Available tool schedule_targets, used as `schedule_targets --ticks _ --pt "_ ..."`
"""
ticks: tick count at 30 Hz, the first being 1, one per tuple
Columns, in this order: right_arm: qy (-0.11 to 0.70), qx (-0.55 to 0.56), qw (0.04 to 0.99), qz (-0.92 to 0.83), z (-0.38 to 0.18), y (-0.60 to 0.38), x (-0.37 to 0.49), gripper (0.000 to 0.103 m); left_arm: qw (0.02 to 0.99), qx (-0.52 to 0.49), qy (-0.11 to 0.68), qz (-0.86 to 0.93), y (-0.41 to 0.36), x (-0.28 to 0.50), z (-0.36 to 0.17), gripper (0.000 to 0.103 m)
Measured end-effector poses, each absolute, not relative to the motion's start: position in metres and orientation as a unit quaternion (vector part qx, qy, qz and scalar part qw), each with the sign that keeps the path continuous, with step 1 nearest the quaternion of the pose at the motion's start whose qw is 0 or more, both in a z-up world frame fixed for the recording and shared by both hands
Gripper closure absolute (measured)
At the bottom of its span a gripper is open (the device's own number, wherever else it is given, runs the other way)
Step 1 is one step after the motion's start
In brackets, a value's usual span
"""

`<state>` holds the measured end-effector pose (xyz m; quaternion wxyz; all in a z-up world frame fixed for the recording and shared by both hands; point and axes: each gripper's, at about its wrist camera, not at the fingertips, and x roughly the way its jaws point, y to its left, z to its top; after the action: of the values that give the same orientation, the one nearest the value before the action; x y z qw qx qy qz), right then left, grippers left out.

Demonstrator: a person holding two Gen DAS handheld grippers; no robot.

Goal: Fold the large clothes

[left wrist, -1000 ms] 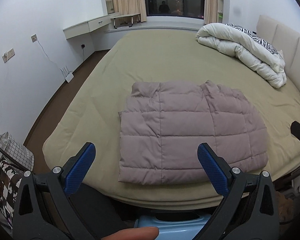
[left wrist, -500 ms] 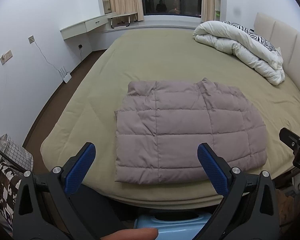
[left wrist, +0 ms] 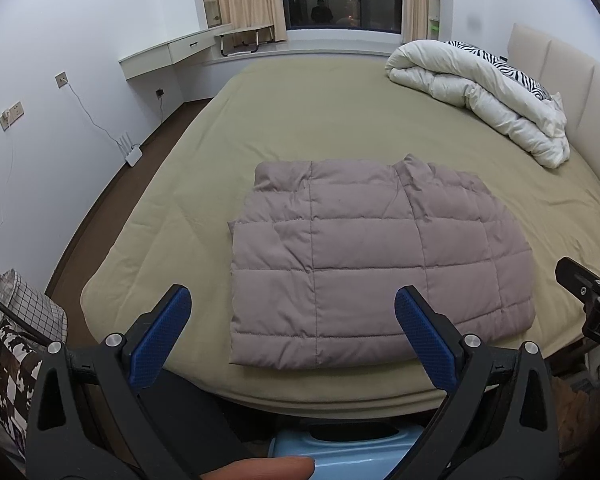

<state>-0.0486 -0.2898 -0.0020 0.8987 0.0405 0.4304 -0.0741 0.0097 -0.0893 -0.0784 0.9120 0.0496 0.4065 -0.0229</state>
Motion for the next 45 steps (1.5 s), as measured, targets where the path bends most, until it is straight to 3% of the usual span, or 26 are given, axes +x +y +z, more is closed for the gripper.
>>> schedule_targets --ticks 45 --pt "0.431 0.041 0.898 -0.073 -0.0009 -0.29 -0.0495 0.0 0.912 0.05 0.407 -0.024 -0.0852 0.0127 -0.0822 0.0"
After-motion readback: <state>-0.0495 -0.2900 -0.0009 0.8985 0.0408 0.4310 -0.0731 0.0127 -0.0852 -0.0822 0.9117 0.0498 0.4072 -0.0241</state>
